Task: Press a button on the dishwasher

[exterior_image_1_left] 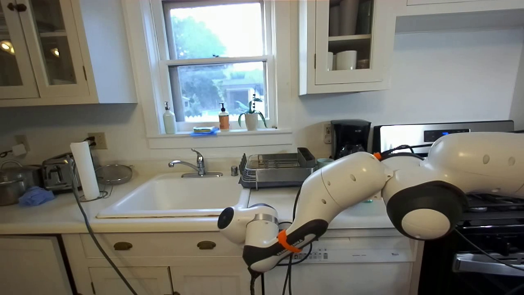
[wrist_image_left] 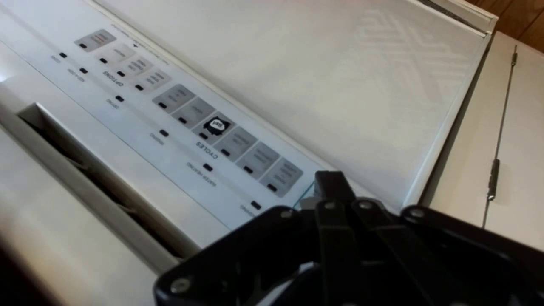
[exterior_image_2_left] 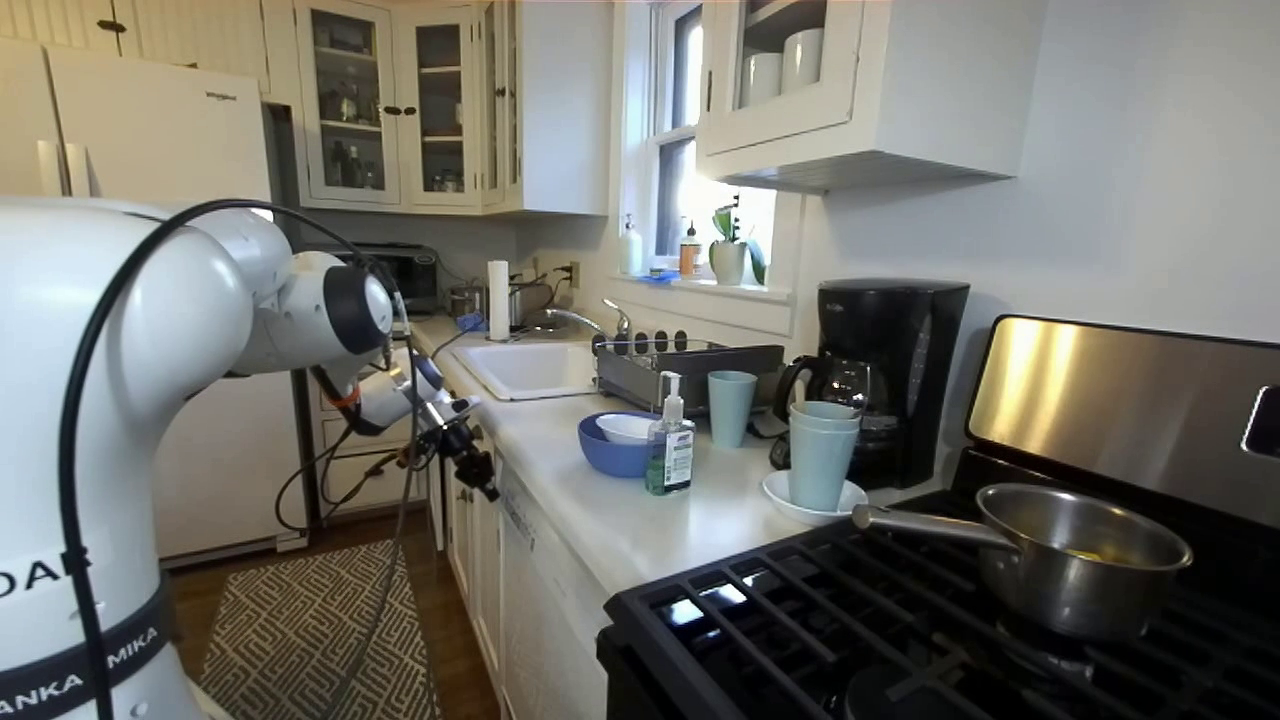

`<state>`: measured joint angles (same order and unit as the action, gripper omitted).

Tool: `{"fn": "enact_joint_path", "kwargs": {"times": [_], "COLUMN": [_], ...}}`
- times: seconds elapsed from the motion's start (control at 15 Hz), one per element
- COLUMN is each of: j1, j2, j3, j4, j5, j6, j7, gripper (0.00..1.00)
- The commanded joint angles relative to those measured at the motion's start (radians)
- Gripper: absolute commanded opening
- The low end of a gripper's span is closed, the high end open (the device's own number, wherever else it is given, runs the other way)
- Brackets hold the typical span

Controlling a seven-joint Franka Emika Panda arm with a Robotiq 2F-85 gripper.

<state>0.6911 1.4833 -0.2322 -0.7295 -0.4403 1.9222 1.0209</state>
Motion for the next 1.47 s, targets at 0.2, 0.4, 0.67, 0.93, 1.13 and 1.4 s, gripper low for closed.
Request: {"fn": "enact_joint_path", "kwargs": {"times": [0.2,0.4,0.67,0.93,1.13,1.4], "j1": [-0.005,-0.005,-0.003,0.003,0.006,0.008], "j2": [0.002,0.004,0.004,0.004,0.004,0.004], "j3": [0.001,-0.003,-0.006,-0.016,-0.02,-0.028], "j4": [-0.023,-0.027,-0.043,-0.06,-0.057,-0.045], "j5": [-0.029,-0.04,-0.052,-0.071,-0.079,-0.086], "j6": [0.032,0.039,0.052,0.08,0.085,0.072], "j7": [0.026,0.031,0.041,0.064,0.093,0.126], "gripper": [0.01,0.01,0.01,0.01,0.01,0.01]}}
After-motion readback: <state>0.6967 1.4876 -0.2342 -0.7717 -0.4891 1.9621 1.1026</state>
